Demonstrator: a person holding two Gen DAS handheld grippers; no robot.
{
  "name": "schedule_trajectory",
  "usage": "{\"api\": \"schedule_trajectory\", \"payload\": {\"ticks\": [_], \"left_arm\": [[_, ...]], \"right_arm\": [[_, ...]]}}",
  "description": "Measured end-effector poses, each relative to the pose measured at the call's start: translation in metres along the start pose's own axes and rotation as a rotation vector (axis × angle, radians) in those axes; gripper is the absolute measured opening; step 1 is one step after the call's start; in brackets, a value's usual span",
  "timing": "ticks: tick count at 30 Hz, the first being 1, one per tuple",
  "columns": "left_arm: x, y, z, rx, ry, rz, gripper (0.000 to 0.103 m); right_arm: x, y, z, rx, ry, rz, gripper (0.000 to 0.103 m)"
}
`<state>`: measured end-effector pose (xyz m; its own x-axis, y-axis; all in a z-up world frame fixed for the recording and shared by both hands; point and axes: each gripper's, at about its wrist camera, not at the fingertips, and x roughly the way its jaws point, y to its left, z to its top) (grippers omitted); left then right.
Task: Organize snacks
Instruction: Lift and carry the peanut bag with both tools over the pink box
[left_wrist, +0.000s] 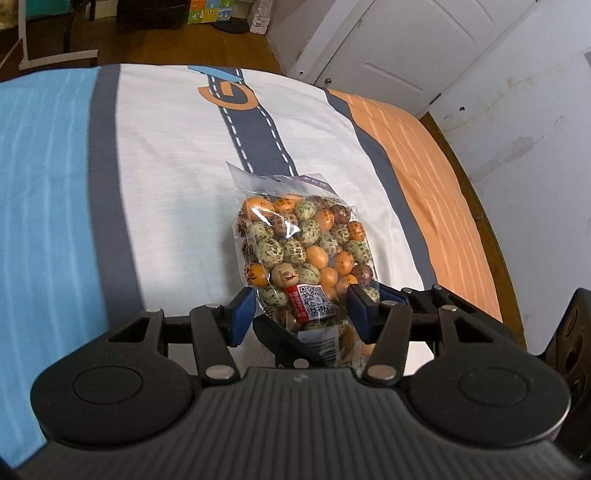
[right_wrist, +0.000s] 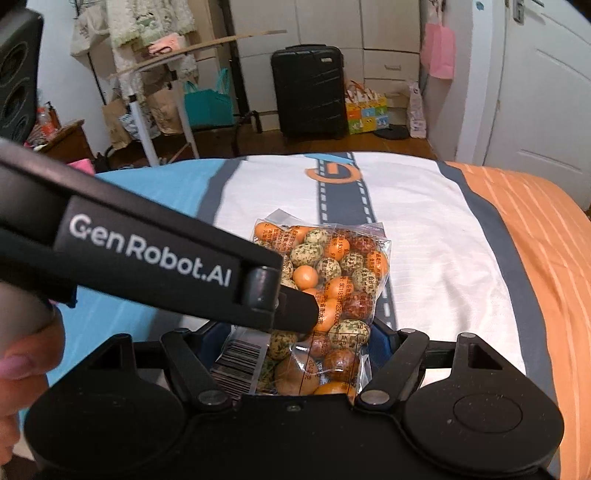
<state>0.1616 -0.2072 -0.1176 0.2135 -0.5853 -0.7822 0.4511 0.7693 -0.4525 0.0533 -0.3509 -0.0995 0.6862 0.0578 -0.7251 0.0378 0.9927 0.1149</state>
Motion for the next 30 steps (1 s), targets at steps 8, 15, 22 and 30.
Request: {"api": "schedule_trajectory", "payload": {"ticks": [8,15,22,30], "left_arm": [[-0.061,-0.001,-0.02,-0.003,-0.031,0.026,0.053],[-0.131,0.018,-0.049,-0.043,-0.118,0.065,0.053],[-0.201,0.058,-0.067,-0.109,-0.222,0.087,0.053],[-0.271,0.116,-0.066,-0.196,-0.323,0.133,0.053]], "right_arm": [[-0.044,0.039,-0.004,-0.034,-0.051,0.042,0.08],[-0.072,0.091,0.002,-0.135,-0.084,0.101,0.08],[-0.087,0.151,0.027,-0.287,-0.121,0.169,0.08],[-0.086,0.231,0.064,-0.471,-0.168,0.246,0.08]]}}
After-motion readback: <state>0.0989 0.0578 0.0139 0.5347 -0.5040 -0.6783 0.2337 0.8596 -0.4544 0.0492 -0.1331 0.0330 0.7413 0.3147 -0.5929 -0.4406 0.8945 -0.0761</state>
